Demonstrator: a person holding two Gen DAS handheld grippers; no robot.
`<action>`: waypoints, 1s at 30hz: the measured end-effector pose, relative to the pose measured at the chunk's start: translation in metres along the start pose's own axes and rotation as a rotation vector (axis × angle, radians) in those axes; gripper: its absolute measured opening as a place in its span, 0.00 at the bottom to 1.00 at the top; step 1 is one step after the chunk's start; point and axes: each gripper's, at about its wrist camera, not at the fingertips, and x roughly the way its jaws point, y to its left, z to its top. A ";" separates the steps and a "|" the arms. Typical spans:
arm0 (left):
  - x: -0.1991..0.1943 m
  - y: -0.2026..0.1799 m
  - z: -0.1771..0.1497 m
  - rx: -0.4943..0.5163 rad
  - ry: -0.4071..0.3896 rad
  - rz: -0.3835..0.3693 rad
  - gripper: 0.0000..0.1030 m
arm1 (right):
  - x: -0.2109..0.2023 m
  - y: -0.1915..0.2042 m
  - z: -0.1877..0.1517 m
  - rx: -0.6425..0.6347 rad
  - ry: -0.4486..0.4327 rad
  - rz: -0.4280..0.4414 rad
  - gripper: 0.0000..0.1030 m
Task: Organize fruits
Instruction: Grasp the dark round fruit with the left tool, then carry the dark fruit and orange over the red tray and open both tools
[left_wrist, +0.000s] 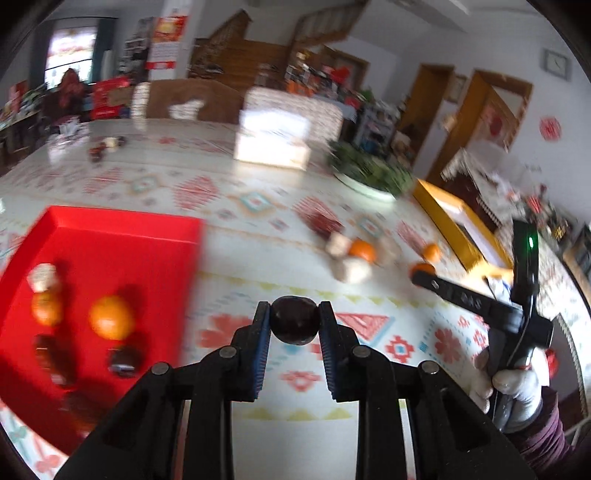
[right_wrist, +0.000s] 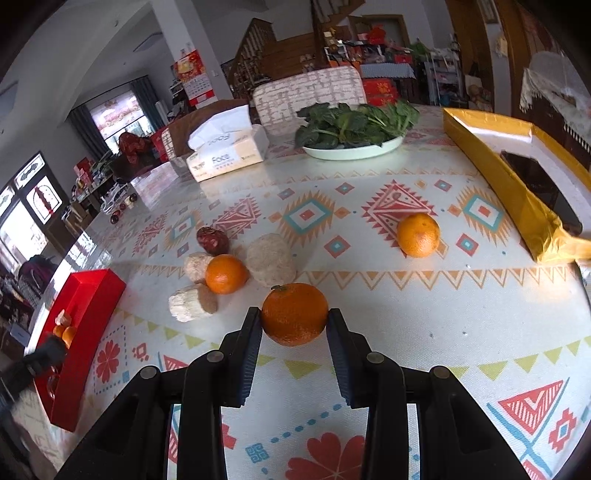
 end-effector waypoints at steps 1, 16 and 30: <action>-0.006 0.008 0.002 -0.010 -0.013 0.011 0.24 | -0.002 0.002 0.000 -0.002 -0.001 0.005 0.38; -0.070 0.168 -0.001 -0.280 -0.106 0.274 0.24 | -0.003 0.163 0.011 -0.201 0.080 0.259 0.38; -0.051 0.218 -0.014 -0.351 -0.037 0.265 0.26 | 0.082 0.285 -0.012 -0.361 0.264 0.322 0.38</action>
